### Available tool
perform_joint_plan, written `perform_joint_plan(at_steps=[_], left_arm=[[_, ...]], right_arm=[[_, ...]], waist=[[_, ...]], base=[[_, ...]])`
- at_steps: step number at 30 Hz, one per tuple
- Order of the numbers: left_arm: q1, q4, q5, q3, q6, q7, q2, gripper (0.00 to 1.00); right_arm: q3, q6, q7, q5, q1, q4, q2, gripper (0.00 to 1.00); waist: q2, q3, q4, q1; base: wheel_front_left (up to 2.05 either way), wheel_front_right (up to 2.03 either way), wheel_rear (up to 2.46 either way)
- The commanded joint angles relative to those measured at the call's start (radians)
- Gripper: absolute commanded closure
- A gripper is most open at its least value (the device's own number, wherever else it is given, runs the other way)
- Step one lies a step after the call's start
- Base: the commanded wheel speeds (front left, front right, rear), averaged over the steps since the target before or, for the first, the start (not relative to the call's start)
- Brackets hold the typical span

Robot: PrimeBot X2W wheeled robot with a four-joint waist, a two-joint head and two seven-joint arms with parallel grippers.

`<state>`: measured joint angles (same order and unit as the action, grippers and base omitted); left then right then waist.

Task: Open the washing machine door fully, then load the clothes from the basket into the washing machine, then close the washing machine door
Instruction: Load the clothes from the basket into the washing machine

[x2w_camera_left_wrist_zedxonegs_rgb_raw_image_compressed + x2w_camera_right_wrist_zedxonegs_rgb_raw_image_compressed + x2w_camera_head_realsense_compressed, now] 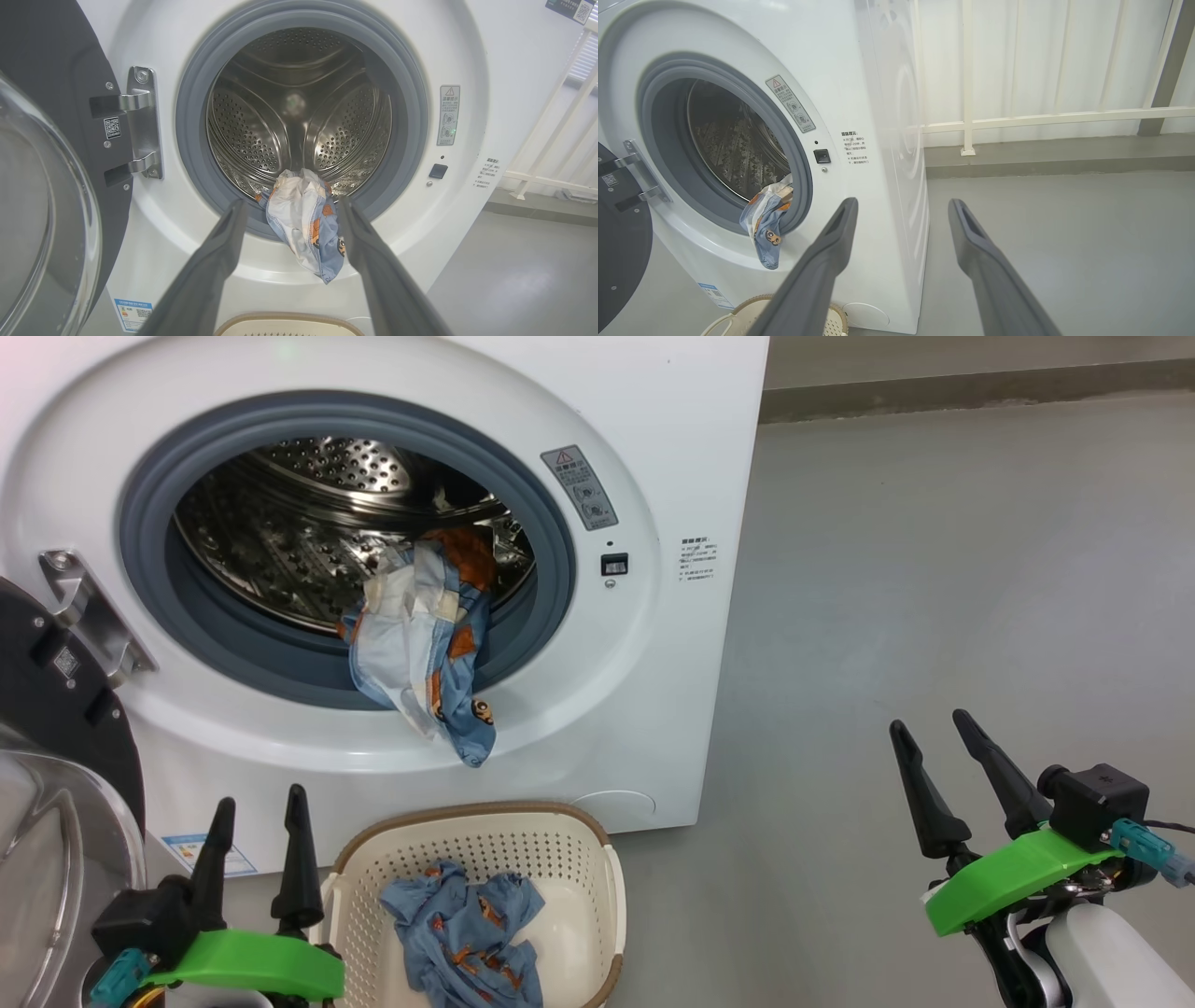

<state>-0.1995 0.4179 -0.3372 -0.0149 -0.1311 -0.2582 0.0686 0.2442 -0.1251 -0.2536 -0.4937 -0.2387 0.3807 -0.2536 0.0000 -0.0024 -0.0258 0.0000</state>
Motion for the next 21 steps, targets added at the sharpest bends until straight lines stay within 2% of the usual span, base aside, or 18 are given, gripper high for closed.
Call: perform_joint_plan(at_steps=[1,21], left_arm=[[-0.009,-0.031,-0.008,-0.027,0.000,-0.004,0.012,0.00],[-0.008,-0.011,-0.017,-0.020,0.000,-0.004,0.011,0.00]], right_arm=[[0.017,-0.006,-0.008,-0.005,-0.009,-0.020,-0.017,0.00],[0.025,-0.006,-0.008,-0.009,-0.013,-0.018,-0.013,0.00]], waist=[[0.0000,0.000,-0.001,0.0000],[0.0000,0.007,-0.015,0.0000]], base=[[0.00,0.00,0.00],[0.00,0.00,0.00]])
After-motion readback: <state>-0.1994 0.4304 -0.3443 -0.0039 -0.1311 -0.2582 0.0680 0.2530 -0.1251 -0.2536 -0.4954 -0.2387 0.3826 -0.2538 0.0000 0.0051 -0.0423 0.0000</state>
